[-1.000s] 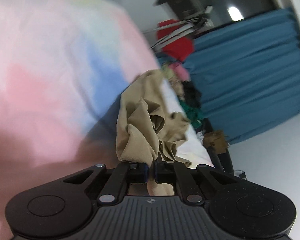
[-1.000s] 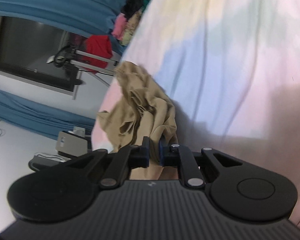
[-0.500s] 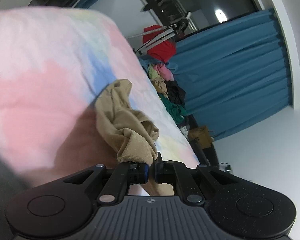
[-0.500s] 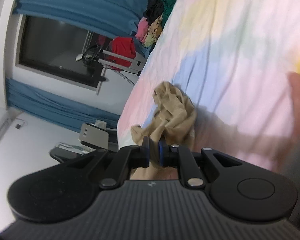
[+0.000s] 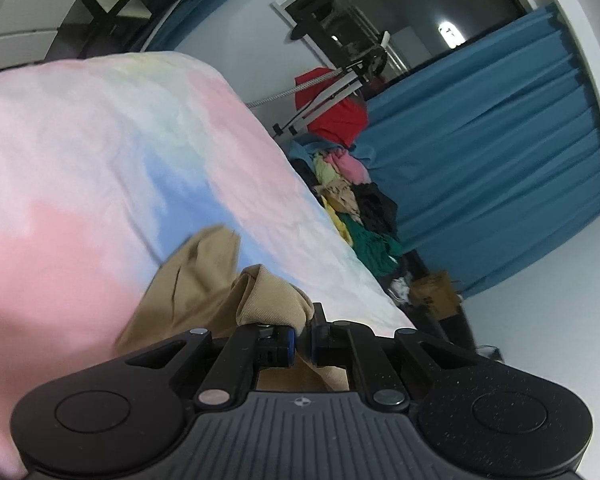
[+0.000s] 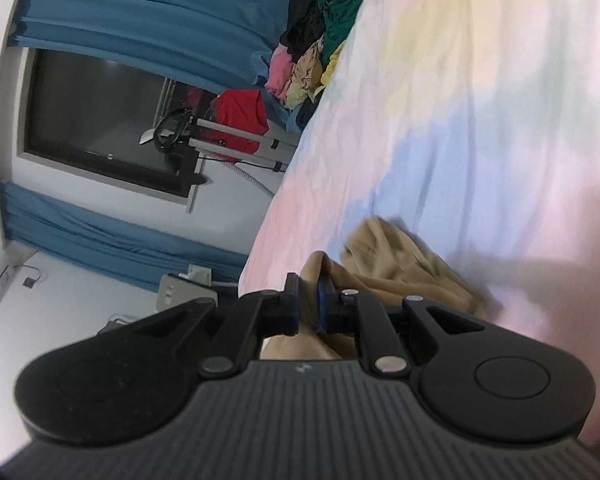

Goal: Fold clothes

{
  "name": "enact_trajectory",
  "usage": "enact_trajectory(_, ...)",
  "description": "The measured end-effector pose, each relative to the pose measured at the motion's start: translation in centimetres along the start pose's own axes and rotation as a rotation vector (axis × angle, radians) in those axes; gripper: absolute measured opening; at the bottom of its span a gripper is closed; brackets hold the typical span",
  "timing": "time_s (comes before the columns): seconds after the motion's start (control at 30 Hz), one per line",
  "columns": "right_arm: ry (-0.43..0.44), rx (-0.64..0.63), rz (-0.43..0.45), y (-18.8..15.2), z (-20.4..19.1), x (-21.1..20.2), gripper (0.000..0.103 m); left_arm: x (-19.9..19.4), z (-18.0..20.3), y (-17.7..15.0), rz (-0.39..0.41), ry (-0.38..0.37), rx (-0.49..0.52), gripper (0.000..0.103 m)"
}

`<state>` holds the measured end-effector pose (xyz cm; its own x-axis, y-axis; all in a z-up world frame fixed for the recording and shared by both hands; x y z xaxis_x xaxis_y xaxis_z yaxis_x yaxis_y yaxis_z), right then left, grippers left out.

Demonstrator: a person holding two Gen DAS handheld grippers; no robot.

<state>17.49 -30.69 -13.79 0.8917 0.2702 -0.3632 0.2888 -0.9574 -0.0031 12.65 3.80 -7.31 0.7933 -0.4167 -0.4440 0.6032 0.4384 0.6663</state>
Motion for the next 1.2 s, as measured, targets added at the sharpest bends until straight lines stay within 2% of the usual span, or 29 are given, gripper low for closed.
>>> enact_trajectory(0.1,-0.006,-0.009,0.004,0.7,-0.7,3.3,0.012,3.2,-0.5,1.5,0.005,0.028,0.041,0.008)
enact_trajectory(0.2,-0.022,0.006,-0.001,1.5,0.3,6.4,0.012,6.9,-1.5,2.3,-0.007,0.034,0.076,0.008)
enact_trajectory(0.4,-0.051,0.033,-0.024,3.0,3.5,10.9,0.012,12.6,-4.8,1.5,-0.043,0.037,0.075,0.009)
enact_trajectory(0.6,-0.074,0.014,-0.052,3.7,4.7,13.4,0.012,14.7,-6.0,1.4,-0.048,0.027,0.086,0.011)
enact_trajectory(0.67,-0.063,0.005,-0.053,3.7,4.8,13.5,0.013,14.5,-5.9,1.4,-0.036,0.005,0.063,0.014)
enact_trajectory(0.77,-0.054,-0.017,-0.060,3.5,4.5,13.3,0.014,13.9,-5.4,1.5,-0.023,-0.016,0.089,0.027)
enact_trajectory(0.83,-0.050,-0.040,-0.068,3.3,4.1,13.0,0.016,13.4,-5.1,1.4,-0.010,-0.010,0.119,0.041)
enact_trajectory(0.87,-0.048,-0.059,-0.071,3.2,3.8,12.8,0.021,13.1,-4.7,1.3,-0.006,-0.008,0.150,0.045)
enact_trajectory(0.97,-0.026,-0.165,-0.043,2.5,2.1,11.5,0.057,12.3,-3.2,1.1,0.008,0.005,0.259,0.056)
enact_trajectory(1.0,-0.009,-0.210,-0.028,2.2,1.3,11.0,0.062,11.9,-2.8,1.0,0.019,0.019,0.293,0.057)
enact_trajectory(1.07,0.034,-0.316,-0.010,1.1,-0.5,9.9,0.063,10.9,-2.0,0.7,0.044,0.054,0.358,0.060)
enact_trajectory(1.13,0.075,-0.442,0.011,-0.4,-2.4,8.5,0.063,10.4,-1.4,0.4,0.038,0.066,0.417,0.071)
enact_trajectory(1.2,0.119,-0.559,-0.003,-2.2,-3.8,7.5,0.061,10.3,-1.1,-0.2,0.018,0.081,0.458,0.071)
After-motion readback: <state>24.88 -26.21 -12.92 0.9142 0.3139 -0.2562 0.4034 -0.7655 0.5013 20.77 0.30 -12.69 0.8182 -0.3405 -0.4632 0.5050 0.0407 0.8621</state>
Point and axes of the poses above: each gripper's, at about its wrist camera, not at the fingertips, and x roughly the way its jaws point, z to its right, y to its top, the point moved 8 cm from there along x, roughly the way its jaws point, and after that the axes turned 14 degrees about x, right-handed, at the moved point
